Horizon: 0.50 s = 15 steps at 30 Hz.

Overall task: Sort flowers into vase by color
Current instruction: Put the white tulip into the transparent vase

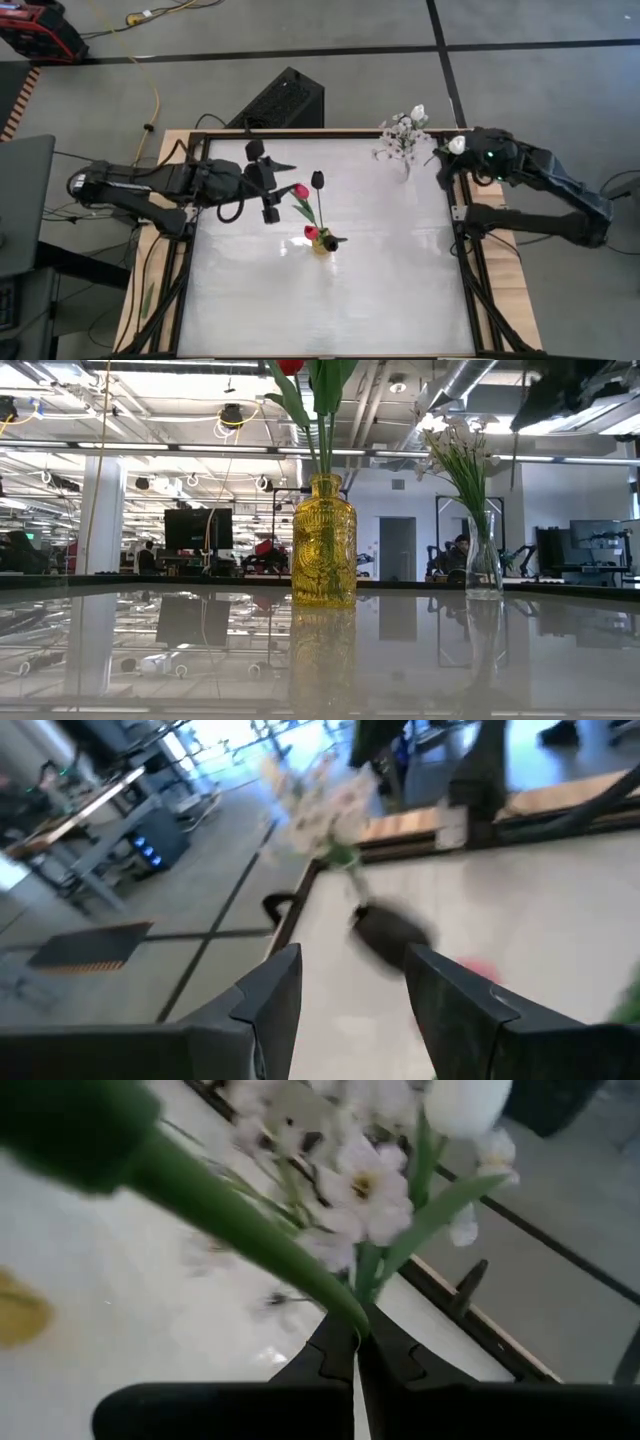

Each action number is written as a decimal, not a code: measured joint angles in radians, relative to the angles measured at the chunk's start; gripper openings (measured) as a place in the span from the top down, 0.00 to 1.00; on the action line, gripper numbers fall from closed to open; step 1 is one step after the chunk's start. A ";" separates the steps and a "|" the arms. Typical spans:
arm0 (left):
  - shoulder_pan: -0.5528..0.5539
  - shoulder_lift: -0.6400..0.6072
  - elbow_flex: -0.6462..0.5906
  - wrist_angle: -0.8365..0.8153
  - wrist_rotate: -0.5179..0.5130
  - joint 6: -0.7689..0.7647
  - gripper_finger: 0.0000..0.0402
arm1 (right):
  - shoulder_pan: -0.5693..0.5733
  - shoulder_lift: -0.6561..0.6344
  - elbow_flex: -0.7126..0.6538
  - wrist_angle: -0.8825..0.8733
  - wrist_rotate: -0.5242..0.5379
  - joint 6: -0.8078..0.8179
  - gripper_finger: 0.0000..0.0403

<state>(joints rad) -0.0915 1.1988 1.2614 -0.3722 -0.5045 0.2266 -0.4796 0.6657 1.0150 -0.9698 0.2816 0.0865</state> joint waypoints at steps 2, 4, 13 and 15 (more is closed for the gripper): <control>0.034 -0.036 -0.068 0.032 0.000 -0.009 0.58 | -0.091 0.004 -0.030 0.058 -0.070 -0.041 0.93; 0.068 -0.080 -0.143 0.094 0.002 -0.028 0.58 | -0.189 0.025 -0.043 0.099 -0.154 -0.089 0.93; 0.163 -0.301 -0.452 0.344 0.090 -0.097 0.58 | -0.611 0.139 -0.044 0.145 -0.575 -0.198 0.93; 0.171 -0.334 -0.491 0.374 0.101 -0.106 0.58 | -0.660 0.147 -0.061 0.159 -0.647 -0.208 0.93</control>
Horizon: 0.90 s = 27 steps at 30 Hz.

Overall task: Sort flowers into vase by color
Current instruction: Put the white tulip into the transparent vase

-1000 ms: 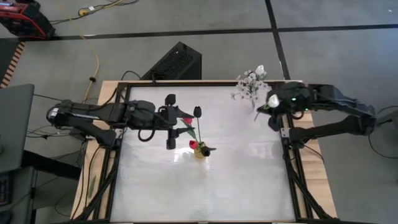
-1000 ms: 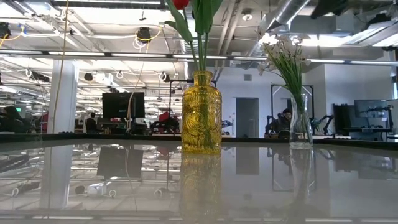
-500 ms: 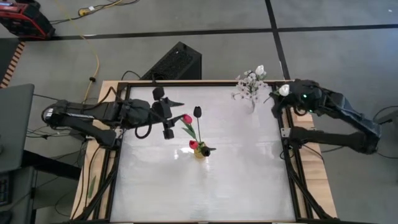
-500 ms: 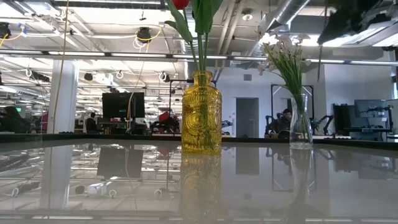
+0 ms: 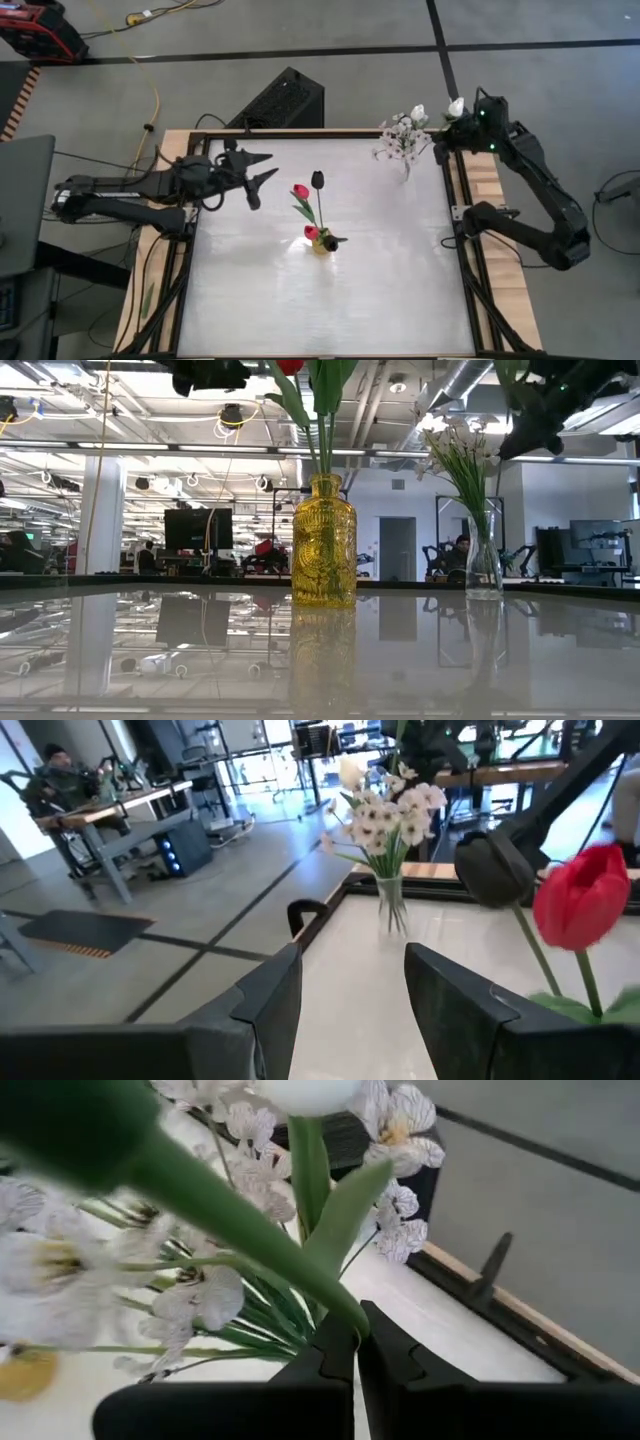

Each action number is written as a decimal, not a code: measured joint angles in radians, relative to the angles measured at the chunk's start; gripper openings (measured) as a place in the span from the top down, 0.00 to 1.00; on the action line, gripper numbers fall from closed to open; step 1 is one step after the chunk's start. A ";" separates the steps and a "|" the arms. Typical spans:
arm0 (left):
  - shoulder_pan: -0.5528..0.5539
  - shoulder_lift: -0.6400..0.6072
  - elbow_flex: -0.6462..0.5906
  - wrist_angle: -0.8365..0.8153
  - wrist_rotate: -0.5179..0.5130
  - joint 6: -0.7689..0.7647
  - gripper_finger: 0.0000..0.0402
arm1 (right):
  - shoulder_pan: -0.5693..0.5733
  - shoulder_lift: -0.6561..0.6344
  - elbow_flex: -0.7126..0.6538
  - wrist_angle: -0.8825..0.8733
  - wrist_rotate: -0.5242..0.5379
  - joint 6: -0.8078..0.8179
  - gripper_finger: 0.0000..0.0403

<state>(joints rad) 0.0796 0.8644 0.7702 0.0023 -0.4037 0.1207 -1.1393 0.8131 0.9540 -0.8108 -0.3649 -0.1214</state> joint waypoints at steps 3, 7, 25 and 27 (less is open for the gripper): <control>0.006 -0.030 -0.036 0.016 0.006 -0.010 0.58 | -0.037 -0.006 -0.034 0.040 -0.055 0.002 0.93; 0.006 -0.037 -0.041 0.009 0.006 -0.015 0.58 | -0.042 -0.012 -0.065 0.044 -0.060 0.005 0.93; 0.006 -0.018 -0.041 0.016 0.007 -0.031 0.58 | -0.020 0.012 -0.125 0.110 -0.105 0.035 0.93; 0.006 -0.018 -0.041 0.016 0.007 -0.032 0.58 | -0.006 0.017 -0.125 0.110 -0.105 0.035 0.93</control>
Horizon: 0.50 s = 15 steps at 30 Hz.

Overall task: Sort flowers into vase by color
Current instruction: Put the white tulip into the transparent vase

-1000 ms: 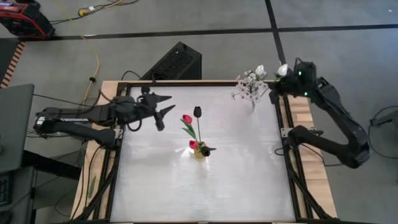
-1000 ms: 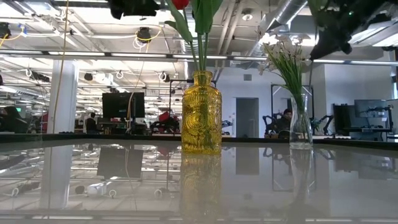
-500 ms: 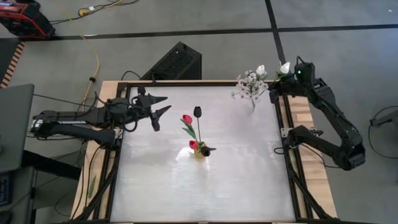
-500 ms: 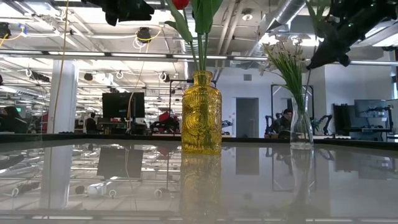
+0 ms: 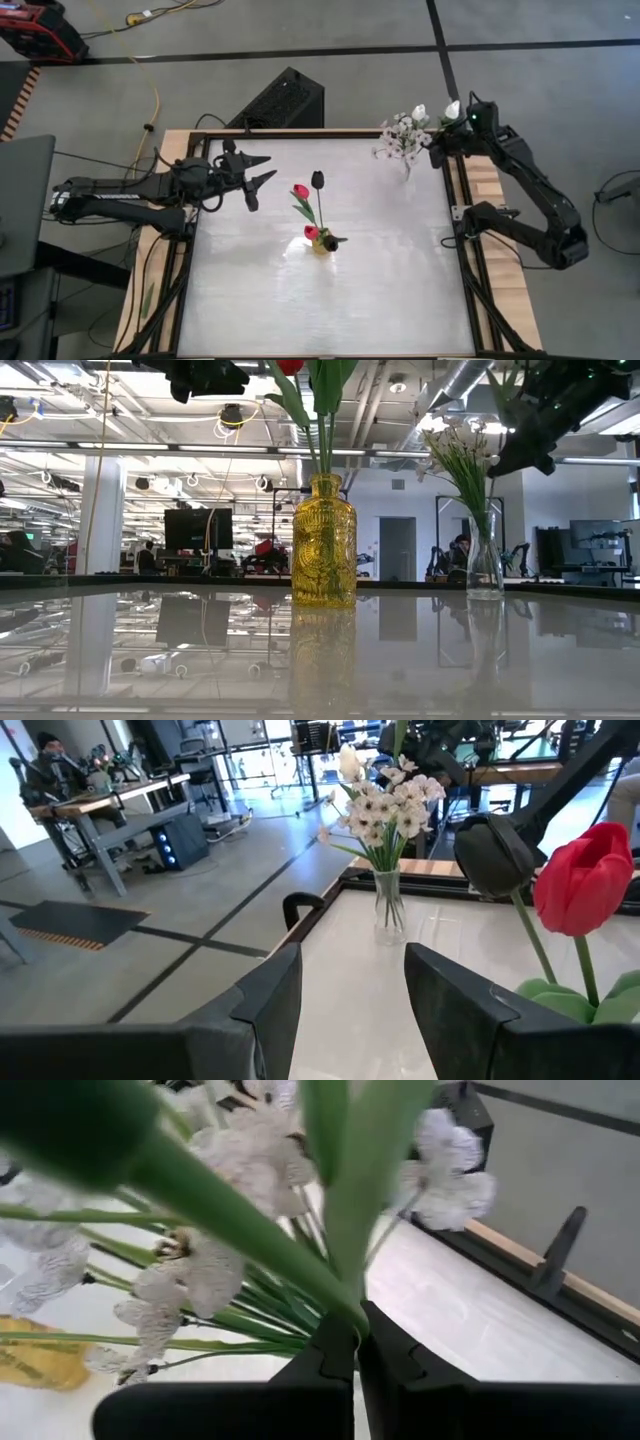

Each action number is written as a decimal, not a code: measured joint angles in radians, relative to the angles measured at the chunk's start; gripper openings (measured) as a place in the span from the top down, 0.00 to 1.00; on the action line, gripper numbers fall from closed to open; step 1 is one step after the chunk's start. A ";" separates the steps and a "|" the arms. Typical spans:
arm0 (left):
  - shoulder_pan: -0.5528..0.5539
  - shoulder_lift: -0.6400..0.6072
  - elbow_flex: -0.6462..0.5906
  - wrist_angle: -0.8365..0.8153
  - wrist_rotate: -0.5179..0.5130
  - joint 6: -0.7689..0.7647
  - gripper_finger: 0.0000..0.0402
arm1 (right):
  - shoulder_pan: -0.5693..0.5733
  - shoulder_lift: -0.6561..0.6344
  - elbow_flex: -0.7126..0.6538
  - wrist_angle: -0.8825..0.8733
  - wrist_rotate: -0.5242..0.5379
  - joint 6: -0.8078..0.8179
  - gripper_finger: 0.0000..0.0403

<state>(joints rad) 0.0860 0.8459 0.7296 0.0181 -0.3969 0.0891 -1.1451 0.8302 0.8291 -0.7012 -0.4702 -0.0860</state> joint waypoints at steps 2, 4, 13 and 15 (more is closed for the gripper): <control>0.000 0.000 0.000 0.000 0.000 0.000 0.58 | 0.014 0.003 0.000 0.001 0.001 0.005 0.93; 0.000 0.000 0.000 0.000 0.000 0.000 0.58 | 0.024 0.007 0.000 0.002 0.001 0.007 0.93; 0.000 0.000 0.000 0.000 0.019 -0.023 0.58 | 0.031 0.008 0.000 0.000 0.028 0.031 0.83; 0.000 0.000 0.000 0.000 0.018 -0.024 0.58 | 0.031 0.008 0.000 -0.006 0.044 0.026 0.79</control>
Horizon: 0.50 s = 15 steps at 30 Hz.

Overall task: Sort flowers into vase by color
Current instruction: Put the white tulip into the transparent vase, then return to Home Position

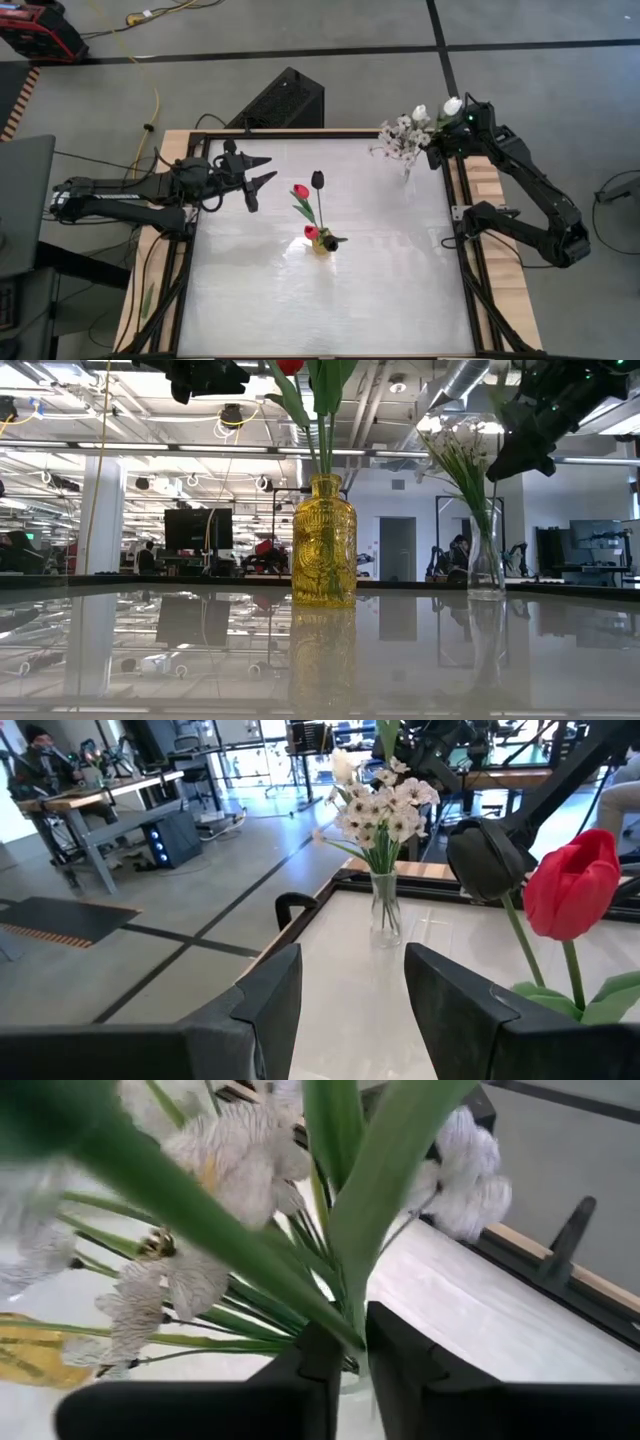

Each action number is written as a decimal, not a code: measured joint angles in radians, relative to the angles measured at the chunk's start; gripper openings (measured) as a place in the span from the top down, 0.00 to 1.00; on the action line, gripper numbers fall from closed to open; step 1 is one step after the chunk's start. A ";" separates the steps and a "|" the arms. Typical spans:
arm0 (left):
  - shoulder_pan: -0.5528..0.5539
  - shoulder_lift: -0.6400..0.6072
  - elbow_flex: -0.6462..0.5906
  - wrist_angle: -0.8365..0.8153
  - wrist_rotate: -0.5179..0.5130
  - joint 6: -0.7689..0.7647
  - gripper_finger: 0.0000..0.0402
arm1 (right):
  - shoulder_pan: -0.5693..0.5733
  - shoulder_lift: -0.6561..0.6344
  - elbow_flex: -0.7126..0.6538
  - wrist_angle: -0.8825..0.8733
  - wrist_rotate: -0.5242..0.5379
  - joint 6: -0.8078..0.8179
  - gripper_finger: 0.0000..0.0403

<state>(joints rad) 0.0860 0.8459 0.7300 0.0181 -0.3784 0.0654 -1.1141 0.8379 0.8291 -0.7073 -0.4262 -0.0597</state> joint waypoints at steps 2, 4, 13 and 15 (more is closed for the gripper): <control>0.000 0.000 0.000 0.000 0.001 0.000 0.58 | 0.000 0.000 0.000 -0.008 0.009 -0.009 0.75; 0.000 0.000 0.000 0.000 0.001 -0.005 0.58 | 0.000 0.000 0.000 -0.020 0.009 -0.025 0.69; 0.000 0.000 0.000 0.000 0.004 -0.018 0.58 | 0.000 0.000 0.006 -0.054 0.012 -0.049 0.45; 0.000 0.000 0.000 0.000 0.004 -0.018 0.58 | 0.000 0.000 0.018 -0.078 0.012 -0.061 0.42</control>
<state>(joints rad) 0.0860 0.8459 0.7300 0.0181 -0.3746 0.0474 -1.1141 0.8379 0.8467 -0.7851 -0.4137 -0.1206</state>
